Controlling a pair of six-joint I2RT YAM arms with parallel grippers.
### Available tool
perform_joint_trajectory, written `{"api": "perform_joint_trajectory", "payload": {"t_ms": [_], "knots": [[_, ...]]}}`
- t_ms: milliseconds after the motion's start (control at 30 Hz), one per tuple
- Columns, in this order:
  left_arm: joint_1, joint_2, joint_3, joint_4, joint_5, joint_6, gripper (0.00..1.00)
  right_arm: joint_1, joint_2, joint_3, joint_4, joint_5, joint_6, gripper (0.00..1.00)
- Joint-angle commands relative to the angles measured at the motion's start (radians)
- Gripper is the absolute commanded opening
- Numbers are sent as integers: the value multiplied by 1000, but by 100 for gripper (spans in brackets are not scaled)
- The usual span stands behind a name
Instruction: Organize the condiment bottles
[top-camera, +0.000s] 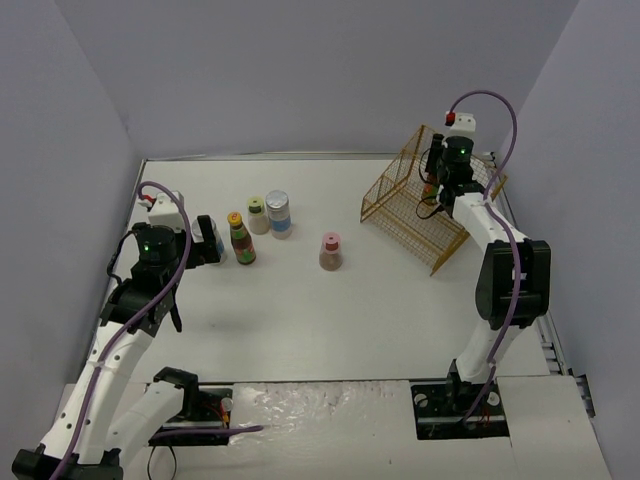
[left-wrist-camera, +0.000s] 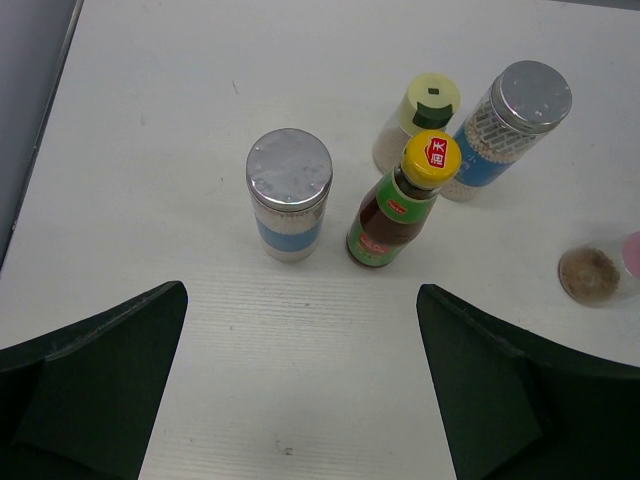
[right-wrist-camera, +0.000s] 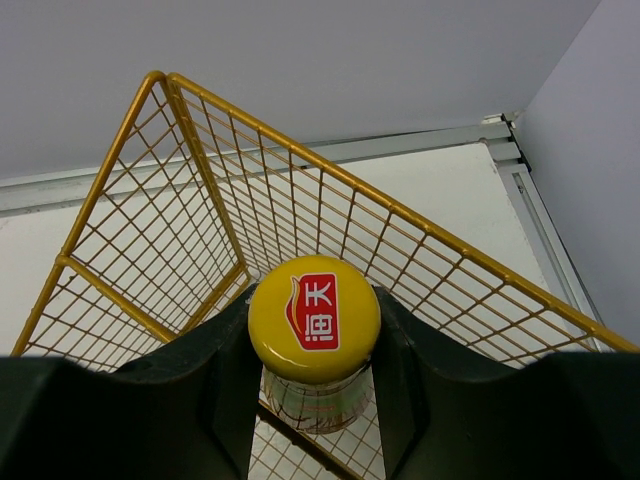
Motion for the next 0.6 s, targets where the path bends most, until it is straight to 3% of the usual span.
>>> {"api": "perform_joint_trajectory", "payload": {"t_ms": [0, 300, 567], "knots": [[-6, 5, 18, 69, 8, 3, 97, 4, -31, 2, 204, -5, 7, 32], [-5, 15, 18, 69, 15, 0, 97, 4, -73, -48, 191, -46, 18, 70], [-5, 9, 16, 69, 19, 0, 97, 8, -203, -18, 74, -121, 18, 85]]}}
